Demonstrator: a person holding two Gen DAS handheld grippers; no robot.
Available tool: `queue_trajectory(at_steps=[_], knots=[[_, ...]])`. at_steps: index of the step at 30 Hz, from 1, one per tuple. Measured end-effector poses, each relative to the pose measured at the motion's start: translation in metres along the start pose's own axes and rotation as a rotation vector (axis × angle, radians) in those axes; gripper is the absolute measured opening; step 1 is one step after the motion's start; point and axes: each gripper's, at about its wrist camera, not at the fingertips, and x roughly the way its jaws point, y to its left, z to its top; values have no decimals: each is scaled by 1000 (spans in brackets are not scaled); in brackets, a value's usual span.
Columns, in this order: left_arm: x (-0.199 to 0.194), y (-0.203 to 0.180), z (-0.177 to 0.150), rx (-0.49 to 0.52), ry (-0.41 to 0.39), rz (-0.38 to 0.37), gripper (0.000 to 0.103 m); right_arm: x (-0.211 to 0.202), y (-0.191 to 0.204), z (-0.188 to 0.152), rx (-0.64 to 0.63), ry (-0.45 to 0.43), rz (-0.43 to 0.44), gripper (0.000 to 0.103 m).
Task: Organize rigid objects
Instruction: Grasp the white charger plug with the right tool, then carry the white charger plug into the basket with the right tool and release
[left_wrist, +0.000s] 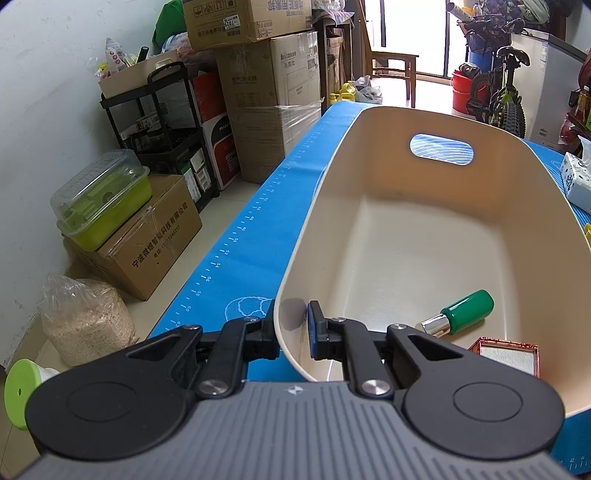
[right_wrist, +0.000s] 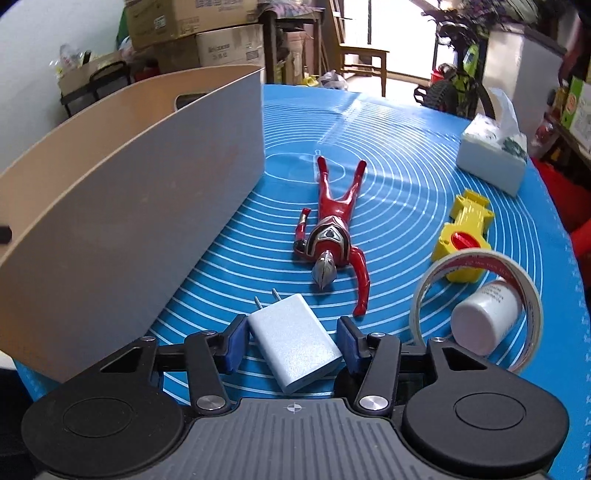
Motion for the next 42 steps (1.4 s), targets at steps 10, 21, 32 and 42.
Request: queue_trajectory(at_steps=[10,21,32,42], knots=[[1,1,-1,-3,0,-1,17,-8,-3,1,34,-19,-20,43],[1,1,-1,-4,1,-2,17,-52,-1,23,98,-179,-13,43],[3,0,-5,-7,2,-16,16,-97,42,59,74,-363,83,43],[2,5,-3,-12,5,-24,15,-81,104,70,-49,-329,152,43]])
